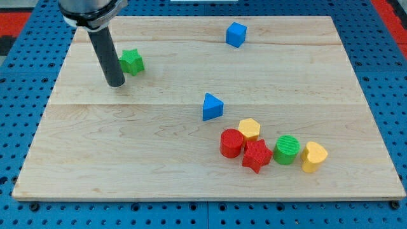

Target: Push the green star to the top of the board

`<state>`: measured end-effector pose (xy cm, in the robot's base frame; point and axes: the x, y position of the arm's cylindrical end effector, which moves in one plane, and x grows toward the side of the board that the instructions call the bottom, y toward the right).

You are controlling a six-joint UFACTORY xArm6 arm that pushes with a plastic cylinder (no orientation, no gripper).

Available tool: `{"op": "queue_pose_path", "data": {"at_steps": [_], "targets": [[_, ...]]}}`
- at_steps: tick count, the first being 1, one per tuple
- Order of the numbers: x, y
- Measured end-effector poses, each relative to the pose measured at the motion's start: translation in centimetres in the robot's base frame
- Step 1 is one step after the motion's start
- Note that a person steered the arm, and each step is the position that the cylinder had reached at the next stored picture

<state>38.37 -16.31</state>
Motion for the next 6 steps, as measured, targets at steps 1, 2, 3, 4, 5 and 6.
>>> {"op": "queue_pose_path", "data": {"at_steps": [1, 2, 3, 4, 5, 6], "targets": [[-2.7, 0.4], [-5.1, 1.6], [-6.6, 4.2], [-10.0, 6.4], [-11.2, 8.6], [-11.3, 12.2]]}}
